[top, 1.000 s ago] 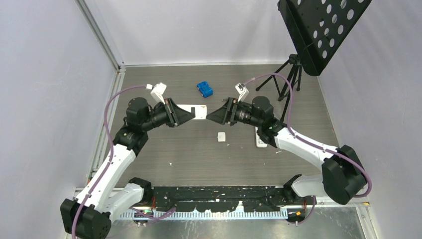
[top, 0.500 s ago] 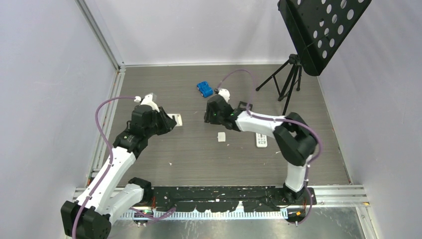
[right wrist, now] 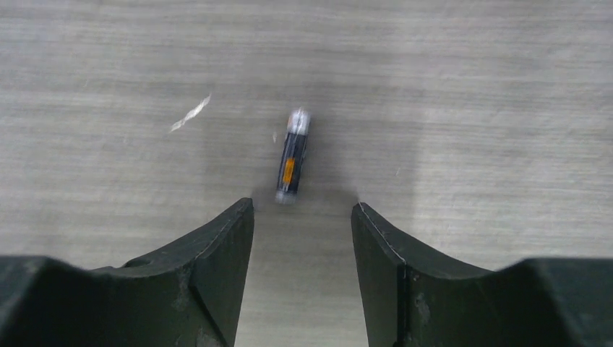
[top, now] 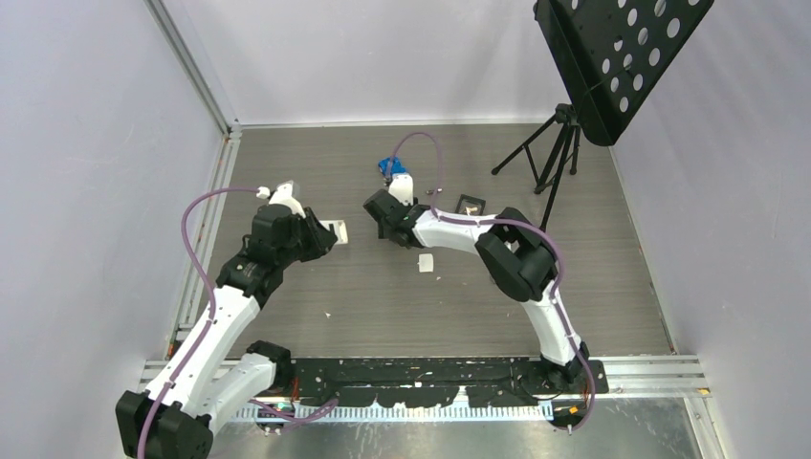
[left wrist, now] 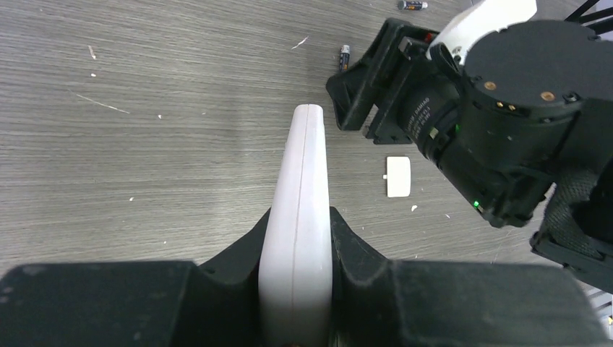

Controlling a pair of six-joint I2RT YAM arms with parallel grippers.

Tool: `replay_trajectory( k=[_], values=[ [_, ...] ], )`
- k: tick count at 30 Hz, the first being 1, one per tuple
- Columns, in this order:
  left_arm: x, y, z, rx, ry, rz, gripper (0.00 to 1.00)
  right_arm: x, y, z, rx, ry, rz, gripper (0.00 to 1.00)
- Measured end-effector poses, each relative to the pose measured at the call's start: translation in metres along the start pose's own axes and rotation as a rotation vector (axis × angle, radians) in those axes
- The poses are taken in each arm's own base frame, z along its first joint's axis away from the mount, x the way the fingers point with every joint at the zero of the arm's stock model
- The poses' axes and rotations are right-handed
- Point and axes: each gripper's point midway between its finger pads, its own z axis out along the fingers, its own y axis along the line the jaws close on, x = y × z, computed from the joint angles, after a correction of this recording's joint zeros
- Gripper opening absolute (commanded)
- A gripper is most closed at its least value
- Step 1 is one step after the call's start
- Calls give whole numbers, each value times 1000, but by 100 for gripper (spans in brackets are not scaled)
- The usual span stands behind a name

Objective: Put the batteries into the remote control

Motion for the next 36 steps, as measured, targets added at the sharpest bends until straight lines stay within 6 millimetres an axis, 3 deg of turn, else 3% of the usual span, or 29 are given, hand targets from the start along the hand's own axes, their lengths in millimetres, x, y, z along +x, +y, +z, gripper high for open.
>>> replay_trajectory(
  k=[5,11,14,22,25,27,36],
  values=[
    [0,0,-1,1,-1,0,0,-8,-1,15,62,-37,-37,44],
    [0,0,-2,3,-3,1,0,-14,-1,20,89,-58,-51,14],
    [0,0,-2,3,-3,1,0,-14,-4,20,101,-57,-53,4],
    [1,-14,-2,78,10,1,0,-13,-17,14,116,-56,-56,0],
    [4,-24,1,132,21,-18,0,-7,-34,-6,115,-37,-73,0],
    [7,-31,4,176,33,-42,0,-14,-42,-27,94,-46,-60,0],
    [12,-68,17,385,70,-196,0,-94,-39,-160,-242,-255,148,1]
  ],
)
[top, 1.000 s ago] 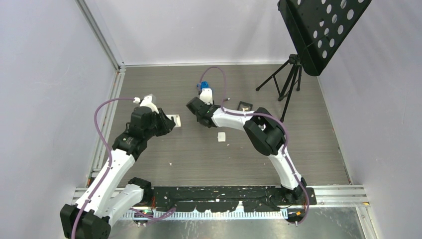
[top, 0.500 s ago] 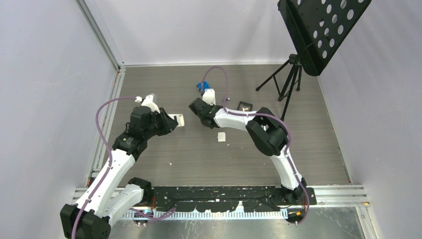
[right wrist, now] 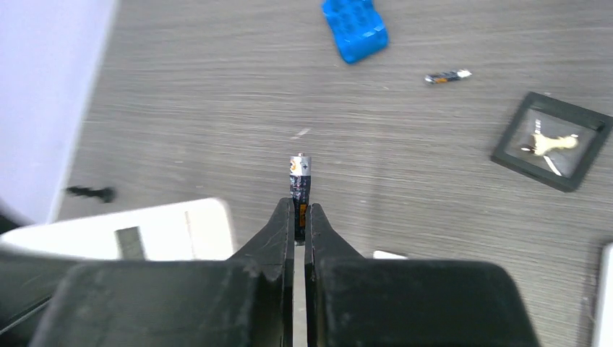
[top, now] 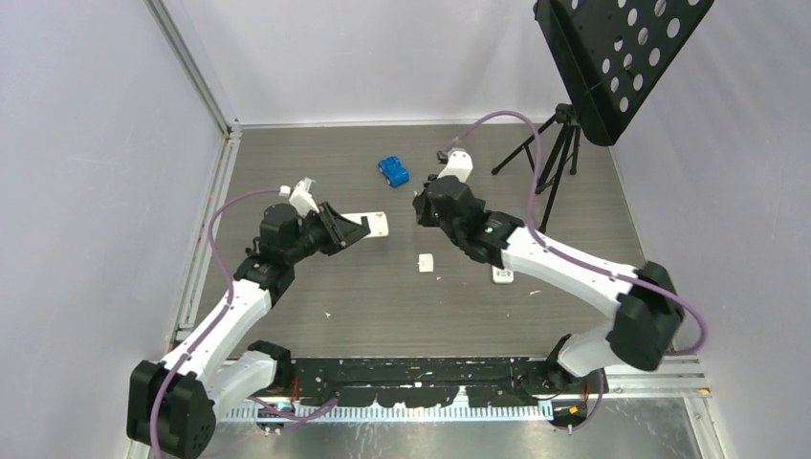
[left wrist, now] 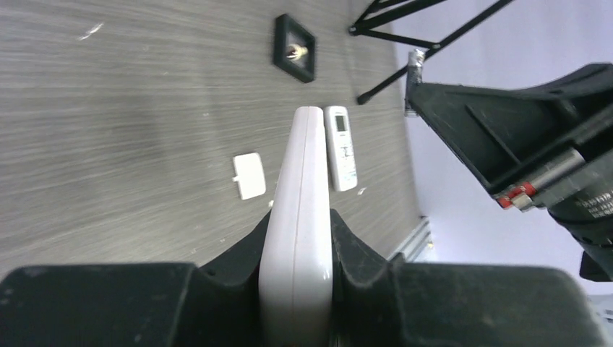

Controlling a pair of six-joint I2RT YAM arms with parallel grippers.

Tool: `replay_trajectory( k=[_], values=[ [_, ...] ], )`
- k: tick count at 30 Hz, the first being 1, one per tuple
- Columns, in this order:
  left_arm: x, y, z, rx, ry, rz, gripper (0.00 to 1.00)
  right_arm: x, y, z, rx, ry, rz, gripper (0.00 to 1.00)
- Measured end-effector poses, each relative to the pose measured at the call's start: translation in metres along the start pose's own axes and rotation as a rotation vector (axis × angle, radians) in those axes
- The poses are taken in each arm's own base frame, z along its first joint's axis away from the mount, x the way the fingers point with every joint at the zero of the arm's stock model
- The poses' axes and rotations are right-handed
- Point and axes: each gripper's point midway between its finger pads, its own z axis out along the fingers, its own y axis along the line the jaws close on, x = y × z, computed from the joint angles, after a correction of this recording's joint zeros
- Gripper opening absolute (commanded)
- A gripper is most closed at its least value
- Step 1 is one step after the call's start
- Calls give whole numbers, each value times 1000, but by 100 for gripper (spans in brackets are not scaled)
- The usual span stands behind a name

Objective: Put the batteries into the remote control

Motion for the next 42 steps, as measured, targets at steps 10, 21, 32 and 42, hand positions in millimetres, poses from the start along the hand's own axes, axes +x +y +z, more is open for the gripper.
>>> replay_trajectory(
  k=[10,21,32,42],
  values=[
    [-5,-43,15,261,20,-161,0,-23,40,-45,-251,-24,68,2],
    [-13,-71,9,398,38,-235,0,-21,54,-53,-320,-16,45,4],
    [-15,-79,6,433,48,-286,0,-24,60,-56,-329,-44,31,9],
    [-20,-86,5,465,48,-324,0,-35,66,-59,-307,-129,-9,10]
  ],
)
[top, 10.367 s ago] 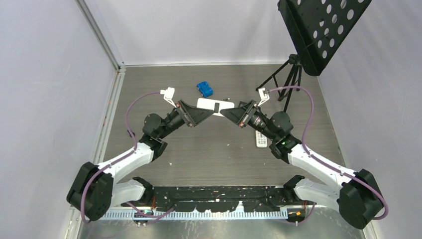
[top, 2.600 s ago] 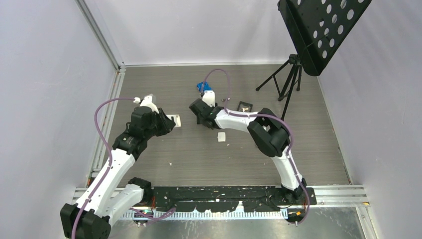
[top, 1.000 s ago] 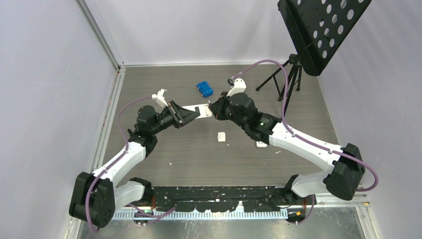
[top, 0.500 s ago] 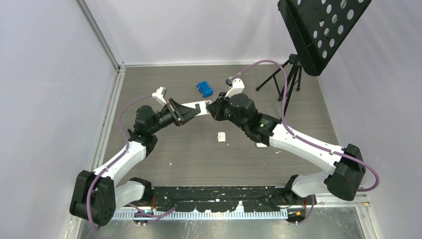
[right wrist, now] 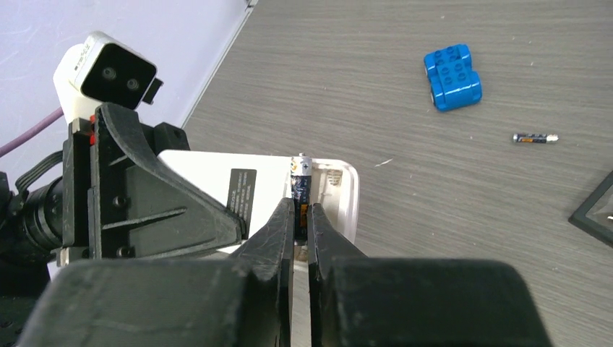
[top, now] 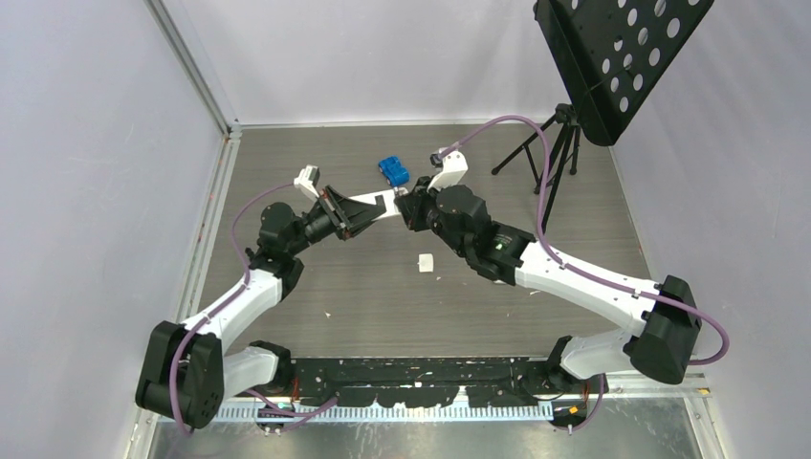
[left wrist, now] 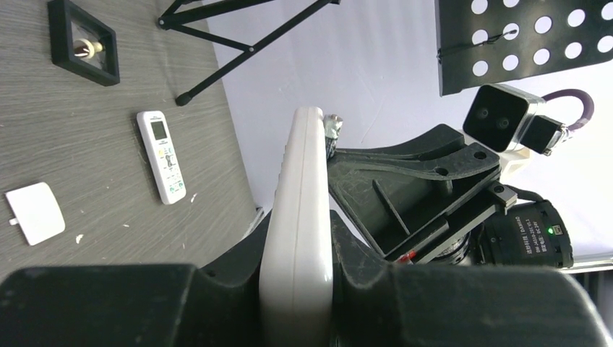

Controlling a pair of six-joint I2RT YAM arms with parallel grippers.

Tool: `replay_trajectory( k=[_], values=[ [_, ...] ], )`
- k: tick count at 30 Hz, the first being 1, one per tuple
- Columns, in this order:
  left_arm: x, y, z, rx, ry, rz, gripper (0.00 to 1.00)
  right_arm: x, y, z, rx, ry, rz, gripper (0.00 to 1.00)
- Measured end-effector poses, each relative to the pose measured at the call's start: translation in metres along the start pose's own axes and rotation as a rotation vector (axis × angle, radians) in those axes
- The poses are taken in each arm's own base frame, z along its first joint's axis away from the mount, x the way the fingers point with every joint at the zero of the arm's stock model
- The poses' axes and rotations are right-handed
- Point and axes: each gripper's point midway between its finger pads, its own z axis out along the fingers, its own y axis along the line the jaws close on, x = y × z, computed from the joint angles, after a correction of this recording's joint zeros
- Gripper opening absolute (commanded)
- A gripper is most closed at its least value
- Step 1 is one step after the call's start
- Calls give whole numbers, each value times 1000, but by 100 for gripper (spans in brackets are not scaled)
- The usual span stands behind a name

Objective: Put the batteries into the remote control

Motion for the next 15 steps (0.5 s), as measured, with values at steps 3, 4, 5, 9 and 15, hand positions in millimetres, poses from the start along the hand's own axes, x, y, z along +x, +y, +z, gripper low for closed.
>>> replay_trajectory(
  k=[3,4,5,9,15],
  values=[
    [0,-2,0,9,3,-9,0,-4,0,2,8,-24,-8,10],
    [0,-3,1,12,4,-11,0,-5,0,2,9,-32,-10,10],
    [0,-3,1,14,4,-12,0,-5,0,2,10,-38,-13,10],
    [0,-2,2,15,7,-29,0,-5,-1,2,16,-46,-21,13],
    [0,-2,1,20,6,-49,0,-3,0,3,4,-51,-20,28]
  ],
)
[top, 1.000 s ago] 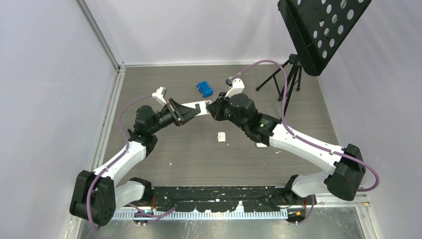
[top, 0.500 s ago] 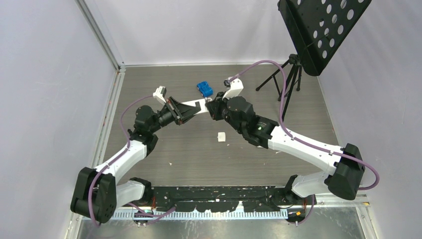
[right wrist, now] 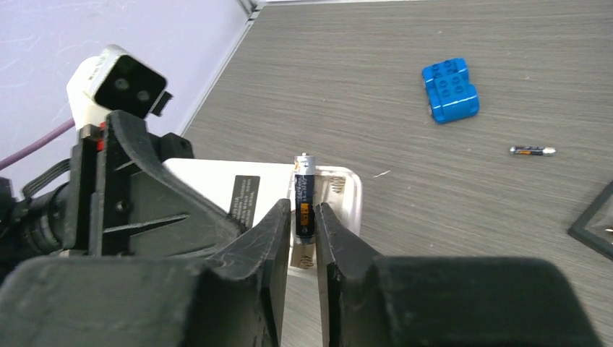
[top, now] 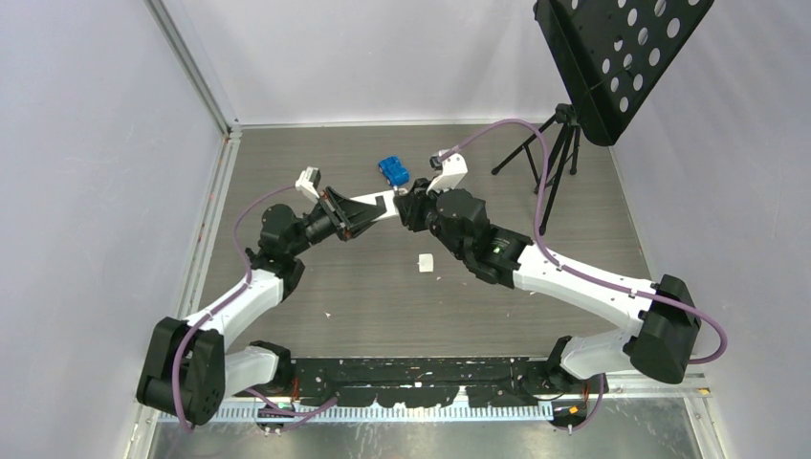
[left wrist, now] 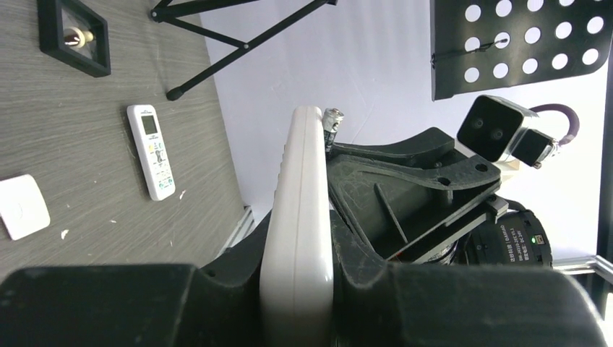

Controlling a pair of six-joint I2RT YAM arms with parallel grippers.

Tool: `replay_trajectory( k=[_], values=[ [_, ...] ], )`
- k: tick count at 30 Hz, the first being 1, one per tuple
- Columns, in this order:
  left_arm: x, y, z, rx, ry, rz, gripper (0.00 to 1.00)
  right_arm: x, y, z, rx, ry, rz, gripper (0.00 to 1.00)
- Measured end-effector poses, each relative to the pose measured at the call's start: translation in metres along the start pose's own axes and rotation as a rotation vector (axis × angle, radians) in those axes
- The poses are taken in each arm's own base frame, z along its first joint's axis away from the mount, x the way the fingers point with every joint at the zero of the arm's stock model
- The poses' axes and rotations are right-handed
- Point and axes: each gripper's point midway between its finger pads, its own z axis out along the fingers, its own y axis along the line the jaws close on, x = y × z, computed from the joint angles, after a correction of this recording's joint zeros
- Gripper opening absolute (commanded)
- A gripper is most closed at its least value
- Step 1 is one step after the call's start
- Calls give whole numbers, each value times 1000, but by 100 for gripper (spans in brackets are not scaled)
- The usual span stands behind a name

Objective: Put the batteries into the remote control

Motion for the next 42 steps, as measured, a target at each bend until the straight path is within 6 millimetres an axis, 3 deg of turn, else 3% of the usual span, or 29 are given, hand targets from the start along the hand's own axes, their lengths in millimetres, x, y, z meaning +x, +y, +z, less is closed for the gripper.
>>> replay_trajectory(
  k=[6,15,18,26,38,42],
  values=[
    [1,5,-1,-10,-4,-36,0,6,3,-2,-22,17,3,35],
    [0,-2,-1,18,-7,-23,0,-6,6,-14,-30,-1,13,46],
    [0,-2,-1,18,-7,-30,0,-7,5,-15,-24,-2,12,46],
    [0,-3,-1,22,-7,-36,0,-9,2,-15,-2,-1,4,33],
    [-1,-12,-1,58,-12,-19,0,-15,7,-15,-9,-2,18,29],
    [-1,-12,-1,60,-12,-22,0,-15,7,-16,-1,9,27,35]
  ],
)
